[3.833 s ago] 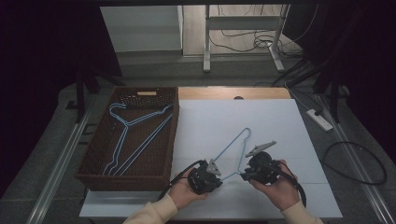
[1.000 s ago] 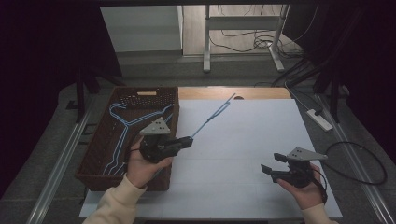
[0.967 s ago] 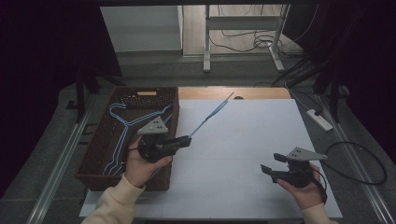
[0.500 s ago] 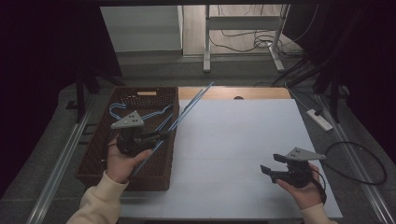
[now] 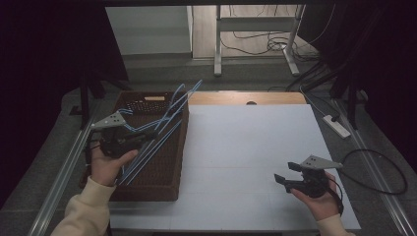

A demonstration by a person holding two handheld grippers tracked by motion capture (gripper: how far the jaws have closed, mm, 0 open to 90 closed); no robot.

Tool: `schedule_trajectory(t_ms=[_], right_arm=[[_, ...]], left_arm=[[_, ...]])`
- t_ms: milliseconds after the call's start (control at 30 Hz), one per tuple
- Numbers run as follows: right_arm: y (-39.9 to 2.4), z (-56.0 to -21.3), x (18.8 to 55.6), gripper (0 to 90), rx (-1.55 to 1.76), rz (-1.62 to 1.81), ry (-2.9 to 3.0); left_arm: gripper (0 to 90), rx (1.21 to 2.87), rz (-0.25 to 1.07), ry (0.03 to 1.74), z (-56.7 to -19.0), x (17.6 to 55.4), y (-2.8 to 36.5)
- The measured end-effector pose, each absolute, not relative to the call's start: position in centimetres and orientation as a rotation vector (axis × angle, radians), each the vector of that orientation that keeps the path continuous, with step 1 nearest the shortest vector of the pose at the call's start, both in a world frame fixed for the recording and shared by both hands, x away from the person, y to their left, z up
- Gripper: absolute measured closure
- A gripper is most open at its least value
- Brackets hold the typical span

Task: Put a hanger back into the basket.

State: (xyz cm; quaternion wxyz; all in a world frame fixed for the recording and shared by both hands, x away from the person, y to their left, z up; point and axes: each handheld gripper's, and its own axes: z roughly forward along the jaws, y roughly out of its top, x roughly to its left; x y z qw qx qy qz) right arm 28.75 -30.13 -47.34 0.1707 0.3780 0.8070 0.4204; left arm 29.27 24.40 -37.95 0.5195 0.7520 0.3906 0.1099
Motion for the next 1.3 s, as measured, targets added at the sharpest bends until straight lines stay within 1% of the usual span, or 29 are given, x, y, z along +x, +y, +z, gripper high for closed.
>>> schedule_trajectory(t_ms=[333, 633, 800, 1300], right_arm=[[-30.1, -47.4, 28.7, 28.7, 1.077, 1.189, 2.290], [-29.9, -47.4, 28.7, 28.7, 1.072, 1.179, 2.297], [-29.8, -47.4, 28.7, 28.7, 1.071, 1.175, 2.298], [-29.8, -47.3, 28.7, 28.7, 1.076, 1.179, 2.295]], left_arm=[[86.5, 1.811, 0.253, 0.991, -39.3, 30.3, 27.2], [86.4, 1.807, 0.232, 1.018, -40.3, 29.8, 29.3], [86.5, 1.843, 0.198, 1.014, -40.9, 29.8, 29.4], [86.4, 1.927, 0.130, 1.092, -43.2, 31.3, 28.4]])
